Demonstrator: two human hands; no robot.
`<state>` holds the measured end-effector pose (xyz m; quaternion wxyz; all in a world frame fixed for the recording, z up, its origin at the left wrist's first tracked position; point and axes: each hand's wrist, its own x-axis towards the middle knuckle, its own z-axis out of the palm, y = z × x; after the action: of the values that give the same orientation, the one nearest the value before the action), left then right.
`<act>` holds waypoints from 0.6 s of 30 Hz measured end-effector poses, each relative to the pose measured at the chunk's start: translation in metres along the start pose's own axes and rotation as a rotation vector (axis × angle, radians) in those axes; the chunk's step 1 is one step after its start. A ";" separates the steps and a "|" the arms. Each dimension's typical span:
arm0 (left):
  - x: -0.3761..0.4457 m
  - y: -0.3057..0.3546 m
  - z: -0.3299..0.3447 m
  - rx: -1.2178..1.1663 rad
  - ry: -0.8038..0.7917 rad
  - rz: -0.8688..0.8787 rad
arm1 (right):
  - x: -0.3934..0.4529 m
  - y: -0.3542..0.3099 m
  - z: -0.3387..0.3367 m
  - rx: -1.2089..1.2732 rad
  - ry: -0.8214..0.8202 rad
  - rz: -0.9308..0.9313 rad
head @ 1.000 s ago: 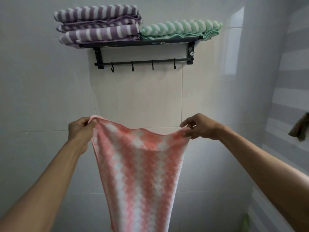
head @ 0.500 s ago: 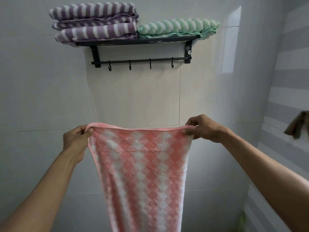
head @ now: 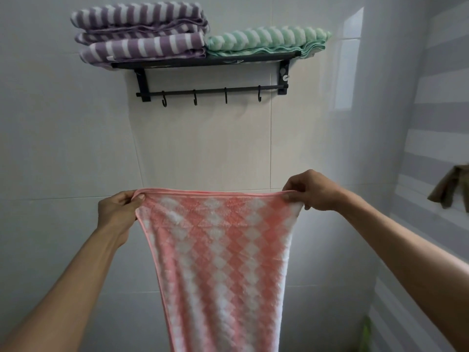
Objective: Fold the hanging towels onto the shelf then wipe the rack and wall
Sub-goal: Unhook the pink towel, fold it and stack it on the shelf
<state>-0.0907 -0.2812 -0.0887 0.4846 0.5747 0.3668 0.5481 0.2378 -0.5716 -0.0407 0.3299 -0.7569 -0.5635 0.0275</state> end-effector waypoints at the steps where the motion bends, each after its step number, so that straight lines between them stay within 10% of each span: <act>1: 0.001 -0.001 0.001 0.004 0.001 -0.002 | -0.001 0.001 -0.001 -0.082 0.012 -0.029; 6: 0.014 0.021 0.010 -0.063 -0.005 0.050 | 0.010 -0.014 -0.015 -0.394 0.183 -0.143; 11: 0.013 0.031 0.015 0.029 -0.122 0.061 | 0.011 -0.018 -0.019 -0.038 -0.016 -0.009; 18: 0.003 0.010 0.013 0.022 -0.028 -0.067 | 0.004 0.007 0.006 0.579 0.158 0.256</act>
<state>-0.0782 -0.2835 -0.0774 0.5016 0.5749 0.3850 0.5192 0.2423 -0.5667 -0.0476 0.5682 -0.6960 -0.4052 0.1692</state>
